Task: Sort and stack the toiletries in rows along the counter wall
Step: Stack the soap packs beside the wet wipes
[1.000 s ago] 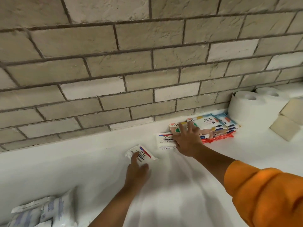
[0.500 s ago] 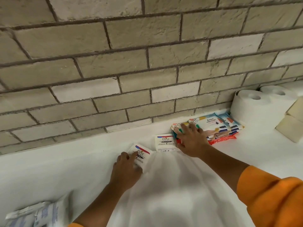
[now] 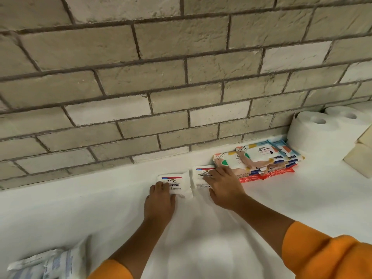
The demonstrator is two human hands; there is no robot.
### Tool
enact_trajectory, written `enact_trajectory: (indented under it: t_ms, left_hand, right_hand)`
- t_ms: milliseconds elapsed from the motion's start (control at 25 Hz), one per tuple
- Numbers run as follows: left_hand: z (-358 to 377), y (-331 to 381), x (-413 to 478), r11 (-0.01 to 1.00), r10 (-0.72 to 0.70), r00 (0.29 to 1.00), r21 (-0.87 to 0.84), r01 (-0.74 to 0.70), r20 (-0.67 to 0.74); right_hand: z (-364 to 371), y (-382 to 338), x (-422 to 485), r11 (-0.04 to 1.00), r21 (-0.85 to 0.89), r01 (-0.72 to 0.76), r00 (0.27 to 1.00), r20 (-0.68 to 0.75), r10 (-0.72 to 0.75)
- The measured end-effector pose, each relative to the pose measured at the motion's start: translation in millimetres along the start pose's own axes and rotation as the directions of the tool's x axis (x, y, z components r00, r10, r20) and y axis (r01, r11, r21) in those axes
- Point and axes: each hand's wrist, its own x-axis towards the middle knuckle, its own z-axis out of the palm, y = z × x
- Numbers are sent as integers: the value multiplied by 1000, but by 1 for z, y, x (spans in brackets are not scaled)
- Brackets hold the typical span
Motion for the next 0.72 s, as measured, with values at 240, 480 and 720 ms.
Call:
enact_trajectory:
  t_ms: [240,480,720]
  left_hand:
    - [0,2,15,1000,20,999,13,-21,38]
    - [-3,2,18,1000,31,999,-6,-31,44]
    - [-8,-1,20,998,56,996,-43,-53,62]
  right_hand:
    - [16,-22,15,997,12,-82,996,42,81]
    - [6,-28,16,990,90,-107,993,52,102]
    - [0,-33,14,991,57,-119,987,115,112]
